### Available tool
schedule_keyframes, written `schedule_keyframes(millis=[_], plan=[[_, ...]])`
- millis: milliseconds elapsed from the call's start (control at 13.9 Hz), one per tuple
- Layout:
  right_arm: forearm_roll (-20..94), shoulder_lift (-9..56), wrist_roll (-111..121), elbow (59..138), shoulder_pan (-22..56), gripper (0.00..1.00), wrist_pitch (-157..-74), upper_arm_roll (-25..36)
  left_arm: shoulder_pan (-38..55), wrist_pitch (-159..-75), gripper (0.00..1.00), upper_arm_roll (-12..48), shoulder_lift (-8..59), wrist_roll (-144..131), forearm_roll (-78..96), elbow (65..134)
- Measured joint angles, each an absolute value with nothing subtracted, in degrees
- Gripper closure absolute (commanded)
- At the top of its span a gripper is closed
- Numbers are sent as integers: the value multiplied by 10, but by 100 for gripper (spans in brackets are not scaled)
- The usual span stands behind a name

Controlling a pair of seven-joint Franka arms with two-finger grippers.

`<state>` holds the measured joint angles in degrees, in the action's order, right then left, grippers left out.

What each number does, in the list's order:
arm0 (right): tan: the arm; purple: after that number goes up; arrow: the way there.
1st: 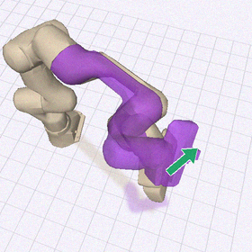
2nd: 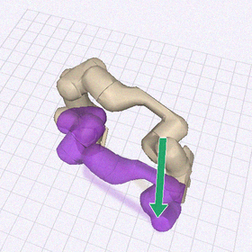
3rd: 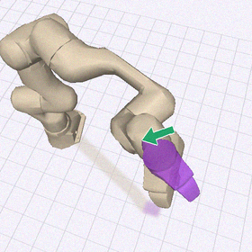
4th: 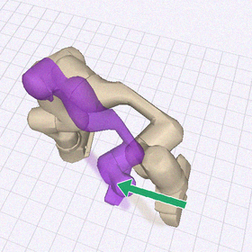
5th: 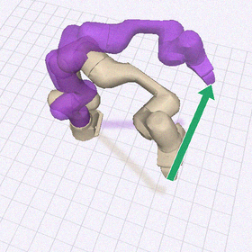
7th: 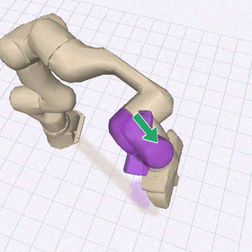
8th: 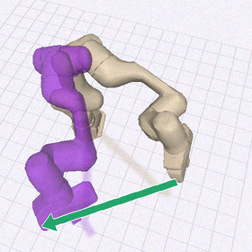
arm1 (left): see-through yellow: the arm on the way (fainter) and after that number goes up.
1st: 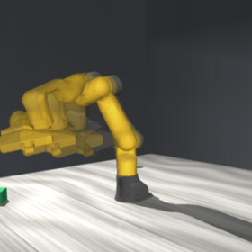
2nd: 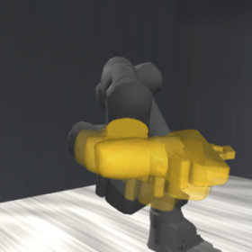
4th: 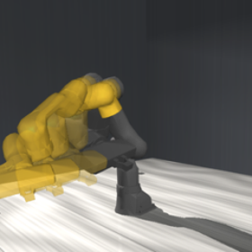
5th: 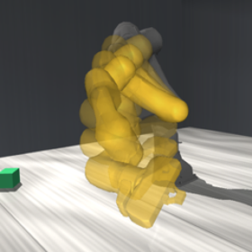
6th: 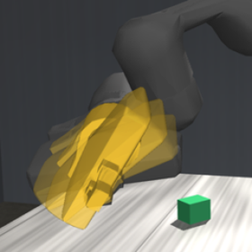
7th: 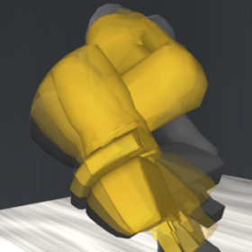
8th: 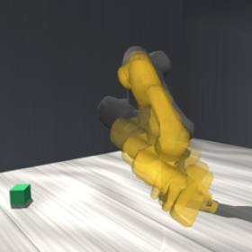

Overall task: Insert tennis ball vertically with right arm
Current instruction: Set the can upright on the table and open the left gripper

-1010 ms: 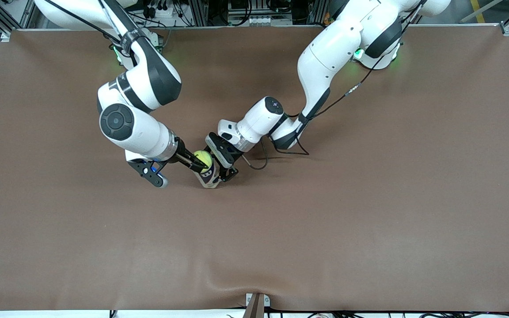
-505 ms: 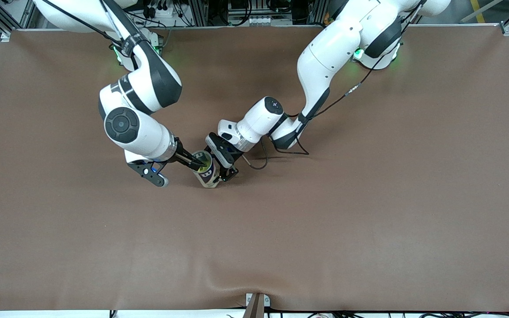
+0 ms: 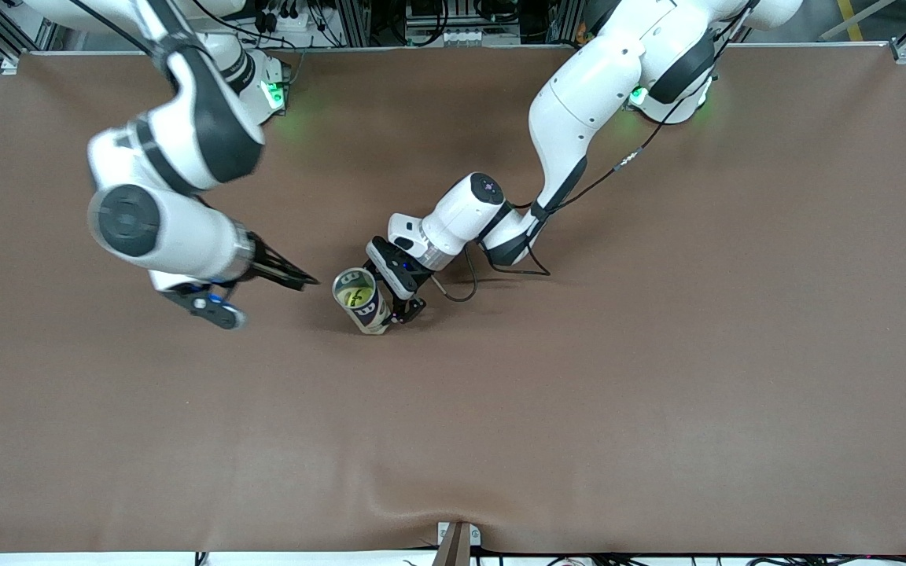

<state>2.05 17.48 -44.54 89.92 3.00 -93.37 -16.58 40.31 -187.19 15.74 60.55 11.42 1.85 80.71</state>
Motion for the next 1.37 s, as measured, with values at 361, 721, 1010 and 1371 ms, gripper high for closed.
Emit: schedule_keyframes(millis=[361,721,1010,1371], plan=[[20,137,-276,829,12,0,-780,-75,402,-1843,0,148,605,114,19,803],[18,119,-105,766,9,0,-673,20,402,-1768,0,137,587,114,19,796],[18,107,-60,728,9,0,-649,53,403,-1686,0,135,555,62,19,795],[10,106,-39,727,13,0,-785,62,404,-1526,0,133,508,6,19,795]])
